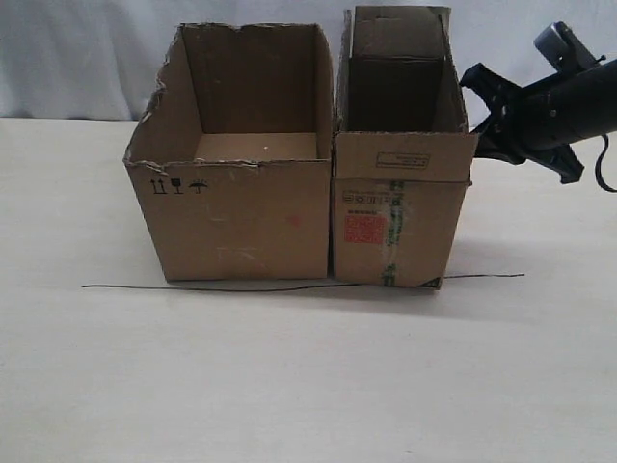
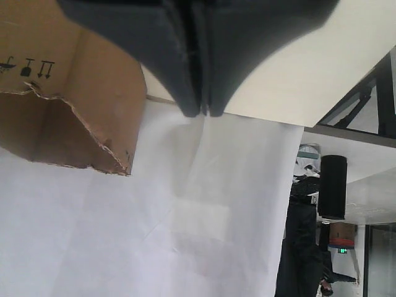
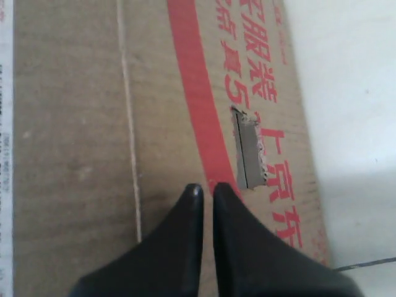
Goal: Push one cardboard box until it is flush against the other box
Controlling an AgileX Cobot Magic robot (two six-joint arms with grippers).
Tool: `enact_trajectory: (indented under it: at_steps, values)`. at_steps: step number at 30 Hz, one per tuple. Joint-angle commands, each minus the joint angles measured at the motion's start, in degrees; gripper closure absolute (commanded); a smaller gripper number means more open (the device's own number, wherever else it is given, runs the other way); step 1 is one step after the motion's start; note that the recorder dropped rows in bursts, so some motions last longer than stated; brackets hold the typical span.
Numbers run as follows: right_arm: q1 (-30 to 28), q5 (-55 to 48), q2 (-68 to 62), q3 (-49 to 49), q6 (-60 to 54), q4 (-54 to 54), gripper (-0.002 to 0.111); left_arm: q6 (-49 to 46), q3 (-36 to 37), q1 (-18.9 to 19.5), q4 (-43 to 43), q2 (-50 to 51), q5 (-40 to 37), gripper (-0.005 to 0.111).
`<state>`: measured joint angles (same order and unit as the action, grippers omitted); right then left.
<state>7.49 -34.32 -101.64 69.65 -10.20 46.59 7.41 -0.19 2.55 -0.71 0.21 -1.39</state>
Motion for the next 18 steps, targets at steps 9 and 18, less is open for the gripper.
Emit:
enact_trajectory:
  at_steps: [9,18]
  values:
    - [-4.59,5.54,4.71,0.39,0.29,-4.83,0.103,0.21,0.19,0.03,0.1,-0.21,0.52,0.107]
    - [-8.02,-4.41,24.0,-0.76,11.97,-30.6,0.103,0.21,0.19,0.03,0.1,-0.21,0.52,0.107]
